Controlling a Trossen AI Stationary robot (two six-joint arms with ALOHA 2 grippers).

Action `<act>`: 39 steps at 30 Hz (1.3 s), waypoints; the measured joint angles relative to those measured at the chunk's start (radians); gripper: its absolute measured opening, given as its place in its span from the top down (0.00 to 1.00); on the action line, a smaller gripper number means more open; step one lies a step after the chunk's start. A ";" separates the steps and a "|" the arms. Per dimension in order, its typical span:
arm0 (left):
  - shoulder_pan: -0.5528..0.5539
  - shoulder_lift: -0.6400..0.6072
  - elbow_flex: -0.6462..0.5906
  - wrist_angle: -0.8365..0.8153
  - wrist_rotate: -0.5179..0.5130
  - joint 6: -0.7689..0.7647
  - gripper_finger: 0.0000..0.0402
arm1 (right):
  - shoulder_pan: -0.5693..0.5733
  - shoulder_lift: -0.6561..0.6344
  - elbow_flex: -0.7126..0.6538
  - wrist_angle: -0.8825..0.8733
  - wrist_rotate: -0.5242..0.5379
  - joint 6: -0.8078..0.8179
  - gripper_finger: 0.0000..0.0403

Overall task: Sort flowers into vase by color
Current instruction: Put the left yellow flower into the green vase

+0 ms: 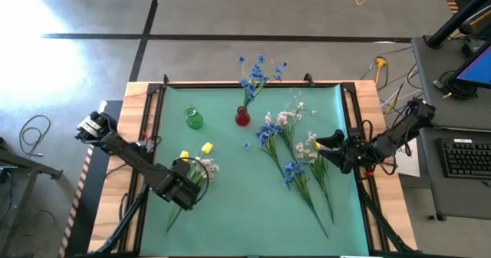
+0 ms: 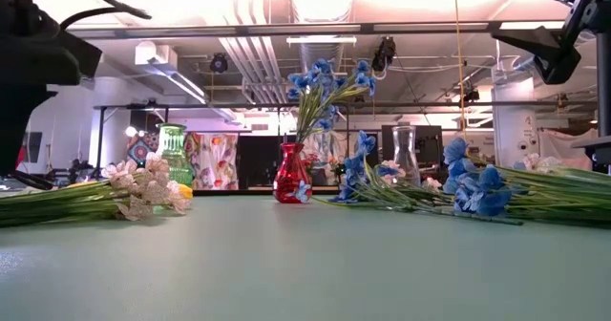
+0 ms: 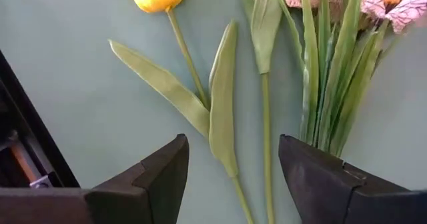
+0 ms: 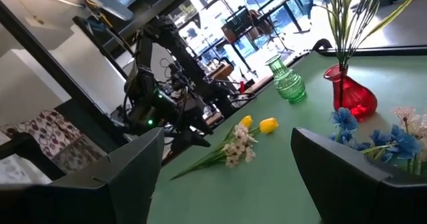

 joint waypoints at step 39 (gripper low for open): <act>-0.050 0.002 -0.190 0.199 -0.021 -0.191 0.99 | 0.000 0.045 0.010 0.008 0.000 0.001 0.21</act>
